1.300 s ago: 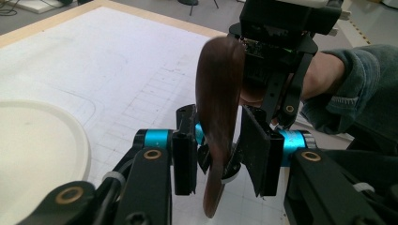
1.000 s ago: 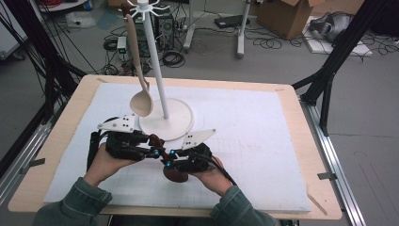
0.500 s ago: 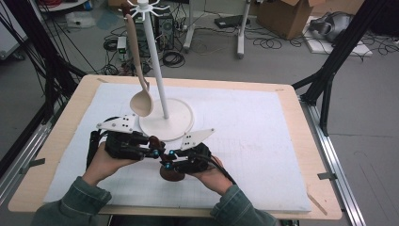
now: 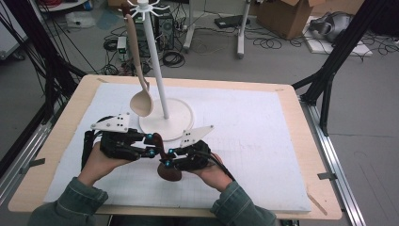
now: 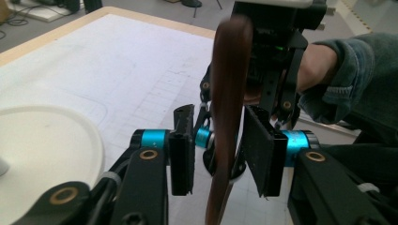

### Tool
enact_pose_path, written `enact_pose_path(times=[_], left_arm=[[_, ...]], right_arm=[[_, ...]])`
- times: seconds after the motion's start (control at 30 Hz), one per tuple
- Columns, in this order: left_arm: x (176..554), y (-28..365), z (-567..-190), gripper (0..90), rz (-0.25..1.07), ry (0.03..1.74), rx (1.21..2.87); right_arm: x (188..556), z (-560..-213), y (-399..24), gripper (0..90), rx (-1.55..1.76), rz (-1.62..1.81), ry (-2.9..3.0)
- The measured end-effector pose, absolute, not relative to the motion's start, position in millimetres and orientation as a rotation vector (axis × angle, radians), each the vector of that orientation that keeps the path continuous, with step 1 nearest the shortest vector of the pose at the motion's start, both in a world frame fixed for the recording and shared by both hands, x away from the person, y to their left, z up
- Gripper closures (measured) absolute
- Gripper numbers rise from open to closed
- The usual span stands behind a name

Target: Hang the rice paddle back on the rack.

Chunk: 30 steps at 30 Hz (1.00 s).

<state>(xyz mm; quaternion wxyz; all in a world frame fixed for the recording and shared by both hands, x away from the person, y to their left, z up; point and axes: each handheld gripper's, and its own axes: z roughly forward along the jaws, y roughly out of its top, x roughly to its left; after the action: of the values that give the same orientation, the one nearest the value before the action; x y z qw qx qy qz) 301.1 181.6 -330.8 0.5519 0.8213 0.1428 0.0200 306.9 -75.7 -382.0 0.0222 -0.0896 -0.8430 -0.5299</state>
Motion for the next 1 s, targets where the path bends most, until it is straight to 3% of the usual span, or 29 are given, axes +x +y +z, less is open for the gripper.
enact_pose_path(times=[0.27,0.53,1.0], left_arm=[[298,197,-333,53.6,0.099,0.396,1.930],[298,195,-338,53.3,0.101,0.401,1.935],[300,192,-338,54.4,0.090,0.394,1.933]], right_arm=[[316,-372,-84,77.7,-0.311,-1.656,-2.596],[321,-371,-82,77.8,-0.341,-1.621,-2.613],[321,-376,-44,77.7,-0.266,-1.570,-2.660]])
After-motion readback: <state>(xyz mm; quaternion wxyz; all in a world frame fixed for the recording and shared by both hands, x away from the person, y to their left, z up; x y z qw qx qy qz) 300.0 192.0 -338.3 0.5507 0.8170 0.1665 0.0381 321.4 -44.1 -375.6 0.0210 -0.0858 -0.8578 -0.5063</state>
